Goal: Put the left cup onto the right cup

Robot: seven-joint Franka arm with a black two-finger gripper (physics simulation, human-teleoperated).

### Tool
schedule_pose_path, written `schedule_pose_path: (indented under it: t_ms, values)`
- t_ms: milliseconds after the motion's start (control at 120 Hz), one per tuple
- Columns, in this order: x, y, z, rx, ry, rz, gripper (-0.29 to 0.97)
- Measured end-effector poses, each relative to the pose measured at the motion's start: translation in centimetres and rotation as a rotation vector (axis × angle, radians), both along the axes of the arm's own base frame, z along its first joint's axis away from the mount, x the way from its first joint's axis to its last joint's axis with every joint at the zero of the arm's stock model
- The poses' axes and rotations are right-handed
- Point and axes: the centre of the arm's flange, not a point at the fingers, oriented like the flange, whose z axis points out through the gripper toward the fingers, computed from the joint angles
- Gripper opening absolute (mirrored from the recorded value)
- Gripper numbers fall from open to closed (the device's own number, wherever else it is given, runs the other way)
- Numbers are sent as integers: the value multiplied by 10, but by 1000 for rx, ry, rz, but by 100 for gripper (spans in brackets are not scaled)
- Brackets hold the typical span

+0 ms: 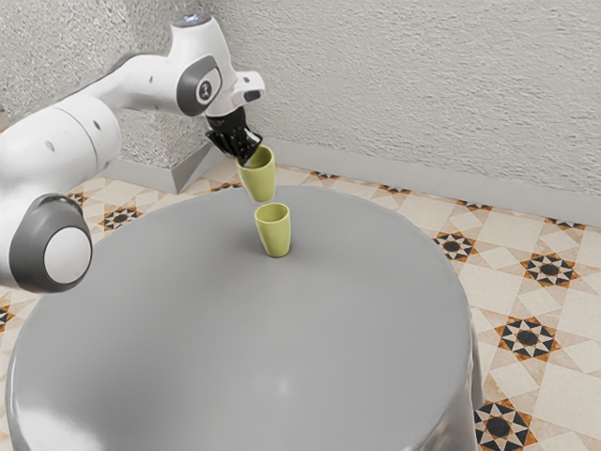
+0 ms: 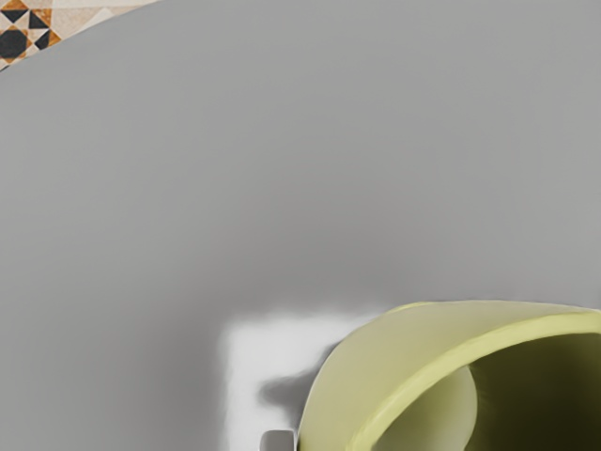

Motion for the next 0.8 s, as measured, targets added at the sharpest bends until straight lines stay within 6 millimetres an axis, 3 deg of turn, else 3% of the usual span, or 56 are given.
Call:
schedule_pose_path:
  t_ms: [283, 800]
  values:
    - [1, -7, -2, -7, 1, 5, -11]
    - [1, -12, -30, -16, 36, 19, -11]
